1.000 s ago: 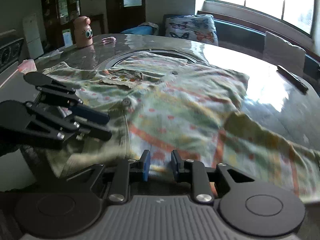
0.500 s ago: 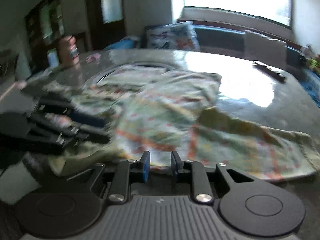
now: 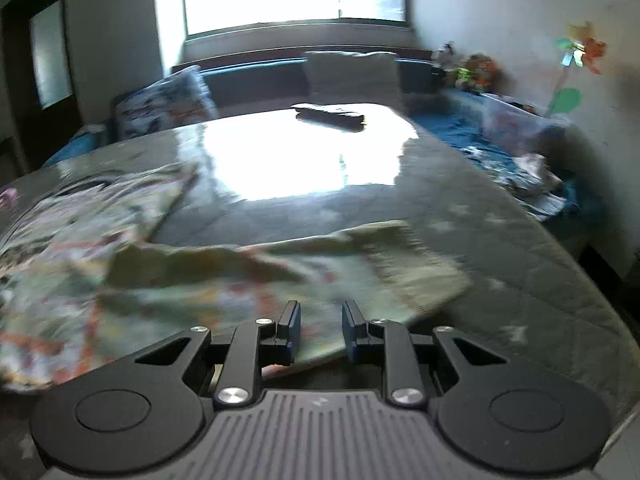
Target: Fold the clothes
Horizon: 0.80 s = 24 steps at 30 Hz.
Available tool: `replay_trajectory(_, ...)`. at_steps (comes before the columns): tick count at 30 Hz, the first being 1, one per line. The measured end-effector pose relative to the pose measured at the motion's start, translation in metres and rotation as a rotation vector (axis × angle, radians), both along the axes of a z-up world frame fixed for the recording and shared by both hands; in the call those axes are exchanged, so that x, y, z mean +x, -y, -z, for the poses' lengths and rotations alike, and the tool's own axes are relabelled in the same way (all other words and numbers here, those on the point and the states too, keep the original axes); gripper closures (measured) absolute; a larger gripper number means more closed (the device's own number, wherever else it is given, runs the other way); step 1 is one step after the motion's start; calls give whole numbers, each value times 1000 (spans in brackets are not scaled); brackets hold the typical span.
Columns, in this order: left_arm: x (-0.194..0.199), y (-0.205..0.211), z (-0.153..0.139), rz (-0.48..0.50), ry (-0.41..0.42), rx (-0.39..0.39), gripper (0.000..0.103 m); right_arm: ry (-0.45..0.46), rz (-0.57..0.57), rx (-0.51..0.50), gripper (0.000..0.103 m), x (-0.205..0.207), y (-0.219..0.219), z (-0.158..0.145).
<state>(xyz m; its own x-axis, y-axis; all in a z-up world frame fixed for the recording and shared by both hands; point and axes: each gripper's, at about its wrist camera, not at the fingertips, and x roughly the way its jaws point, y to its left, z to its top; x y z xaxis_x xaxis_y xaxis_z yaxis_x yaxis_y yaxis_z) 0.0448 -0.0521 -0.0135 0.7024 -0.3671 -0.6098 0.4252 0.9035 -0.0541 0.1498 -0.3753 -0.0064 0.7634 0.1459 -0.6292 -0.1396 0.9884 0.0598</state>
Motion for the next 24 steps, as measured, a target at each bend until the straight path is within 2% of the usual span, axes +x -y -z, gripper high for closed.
replay_trajectory(8, 6, 8, -1, 8, -3, 7, 46, 50, 167, -8, 80, 2, 34, -4)
replay_trajectory(12, 8, 11, -3, 6, 4, 12, 38, 22, 225, 31, 77, 6, 49, 2)
replay_trajectory(18, 9, 12, -6, -9, 12, 16, 32, 18, 254, 112, 74, 9, 51, 11)
replay_trajectory(19, 10, 12, -6, -12, 12, 17, 32, 21, 262, 113, 76, 9, 50, 11)
replay_trajectory(22, 11, 12, -7, -28, 12, 18, 28, 22, 268, 140, 93, 9, 52, 10)
replay_trajectory(24, 14, 11, -7, -41, 9, 18, 25, 28, 267, 160, 96, 8, 53, 6)
